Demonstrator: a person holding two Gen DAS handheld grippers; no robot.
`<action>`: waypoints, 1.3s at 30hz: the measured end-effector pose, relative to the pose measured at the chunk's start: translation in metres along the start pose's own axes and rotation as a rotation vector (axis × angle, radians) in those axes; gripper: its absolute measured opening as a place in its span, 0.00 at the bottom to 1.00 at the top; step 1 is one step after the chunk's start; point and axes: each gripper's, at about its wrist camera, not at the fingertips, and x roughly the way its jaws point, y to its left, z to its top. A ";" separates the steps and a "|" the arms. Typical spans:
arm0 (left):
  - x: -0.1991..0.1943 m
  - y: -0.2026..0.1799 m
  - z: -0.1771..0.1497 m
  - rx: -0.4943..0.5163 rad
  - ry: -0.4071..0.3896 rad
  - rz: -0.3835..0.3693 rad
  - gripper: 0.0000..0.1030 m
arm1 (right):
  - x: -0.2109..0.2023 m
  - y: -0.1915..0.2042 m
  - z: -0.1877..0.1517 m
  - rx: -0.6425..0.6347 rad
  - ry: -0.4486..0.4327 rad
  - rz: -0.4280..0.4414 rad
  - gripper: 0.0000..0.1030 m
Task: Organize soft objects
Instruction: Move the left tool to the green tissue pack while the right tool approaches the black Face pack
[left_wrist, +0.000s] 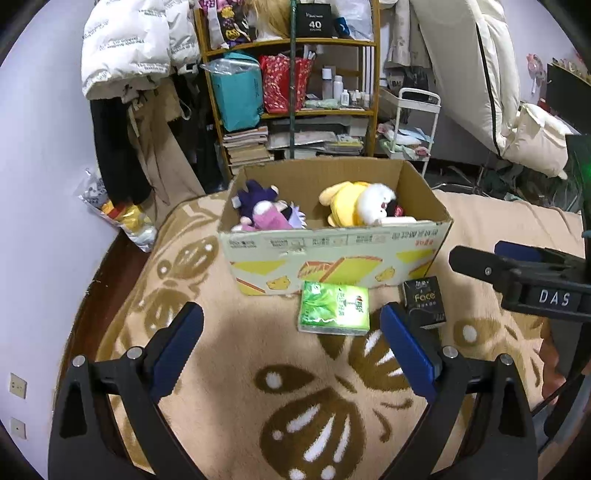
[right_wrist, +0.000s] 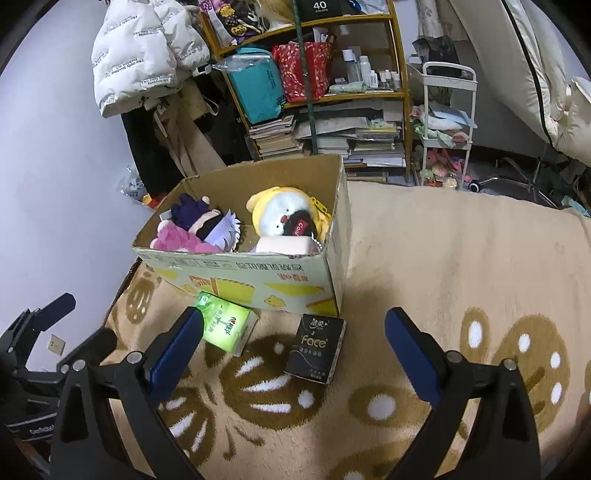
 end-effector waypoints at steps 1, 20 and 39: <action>0.003 0.000 -0.001 -0.001 0.000 0.002 0.93 | 0.001 -0.001 0.000 0.002 0.001 -0.002 1.00; 0.069 -0.019 -0.008 0.035 0.069 -0.082 0.93 | 0.037 -0.011 0.003 0.029 0.056 -0.055 1.00; 0.106 -0.031 -0.021 0.058 0.153 -0.103 0.93 | 0.073 -0.021 -0.002 0.060 0.126 -0.072 1.00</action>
